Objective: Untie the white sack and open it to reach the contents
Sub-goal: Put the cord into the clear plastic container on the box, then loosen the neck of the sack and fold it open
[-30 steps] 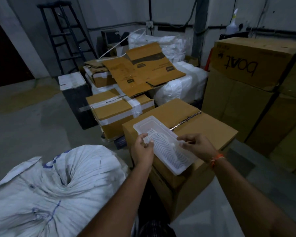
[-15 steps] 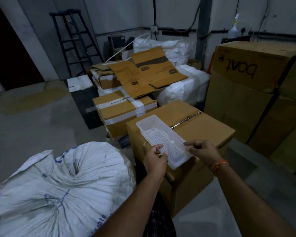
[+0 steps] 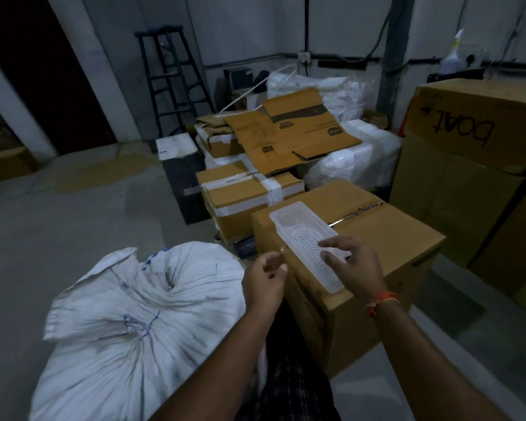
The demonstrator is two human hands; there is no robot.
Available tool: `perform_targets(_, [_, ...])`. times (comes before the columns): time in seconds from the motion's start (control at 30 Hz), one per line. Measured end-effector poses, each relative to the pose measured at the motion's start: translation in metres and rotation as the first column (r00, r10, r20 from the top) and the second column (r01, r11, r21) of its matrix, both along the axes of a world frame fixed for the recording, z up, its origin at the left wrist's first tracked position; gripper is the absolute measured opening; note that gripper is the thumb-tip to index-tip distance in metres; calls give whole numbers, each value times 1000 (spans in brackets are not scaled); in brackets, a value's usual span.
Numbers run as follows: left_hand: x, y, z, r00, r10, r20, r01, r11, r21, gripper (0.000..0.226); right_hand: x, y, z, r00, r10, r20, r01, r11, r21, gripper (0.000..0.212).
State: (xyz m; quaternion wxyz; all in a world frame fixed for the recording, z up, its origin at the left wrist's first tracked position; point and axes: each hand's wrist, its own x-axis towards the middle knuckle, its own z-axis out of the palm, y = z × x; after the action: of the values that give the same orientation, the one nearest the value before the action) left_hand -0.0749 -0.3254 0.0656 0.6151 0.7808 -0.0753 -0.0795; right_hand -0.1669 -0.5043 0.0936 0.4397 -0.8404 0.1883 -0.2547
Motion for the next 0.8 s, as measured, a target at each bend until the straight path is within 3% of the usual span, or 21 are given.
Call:
perform_targets(0.23, [5, 110, 11, 979, 195, 52, -193, 980, -40, 20, 54, 118, 3, 964, 245, 105, -261, 950, 173, 20])
perform_targets(0.37, [10, 163, 15, 955, 294, 50, -291, 955, -60, 19, 78, 175, -1, 926, 365, 91, -376, 915, 150, 18])
perform_targets(0.8, [38, 255, 9, 900, 434, 28, -430, 898, -96, 18, 130, 286, -5, 866, 500, 35, -499, 855, 137, 17])
